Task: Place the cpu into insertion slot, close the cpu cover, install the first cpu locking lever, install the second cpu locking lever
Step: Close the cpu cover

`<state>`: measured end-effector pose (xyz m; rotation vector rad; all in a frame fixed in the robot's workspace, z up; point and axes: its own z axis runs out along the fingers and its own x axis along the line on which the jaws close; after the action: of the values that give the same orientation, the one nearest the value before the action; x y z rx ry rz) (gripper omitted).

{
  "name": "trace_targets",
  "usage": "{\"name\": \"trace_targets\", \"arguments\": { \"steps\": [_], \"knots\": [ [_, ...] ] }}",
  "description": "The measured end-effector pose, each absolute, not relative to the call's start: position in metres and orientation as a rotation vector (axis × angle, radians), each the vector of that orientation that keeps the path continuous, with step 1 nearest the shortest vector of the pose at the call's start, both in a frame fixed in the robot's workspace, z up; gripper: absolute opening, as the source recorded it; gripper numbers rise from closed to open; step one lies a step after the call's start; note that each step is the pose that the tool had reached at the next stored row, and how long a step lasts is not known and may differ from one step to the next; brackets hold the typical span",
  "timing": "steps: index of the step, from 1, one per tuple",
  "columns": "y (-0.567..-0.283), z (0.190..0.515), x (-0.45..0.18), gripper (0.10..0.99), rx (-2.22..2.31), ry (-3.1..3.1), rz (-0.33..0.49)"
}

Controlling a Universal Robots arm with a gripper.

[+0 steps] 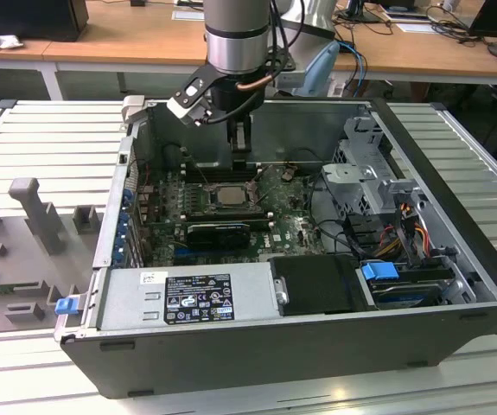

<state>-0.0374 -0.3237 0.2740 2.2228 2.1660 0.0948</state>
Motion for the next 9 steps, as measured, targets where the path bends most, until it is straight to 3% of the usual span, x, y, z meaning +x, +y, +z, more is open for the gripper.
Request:
{"name": "trace_targets", "arguments": {
  "steps": [9],
  "knots": [
    [-0.3237,0.2739,-0.0307,0.106,2.223,2.165,0.095]
  ]
}}
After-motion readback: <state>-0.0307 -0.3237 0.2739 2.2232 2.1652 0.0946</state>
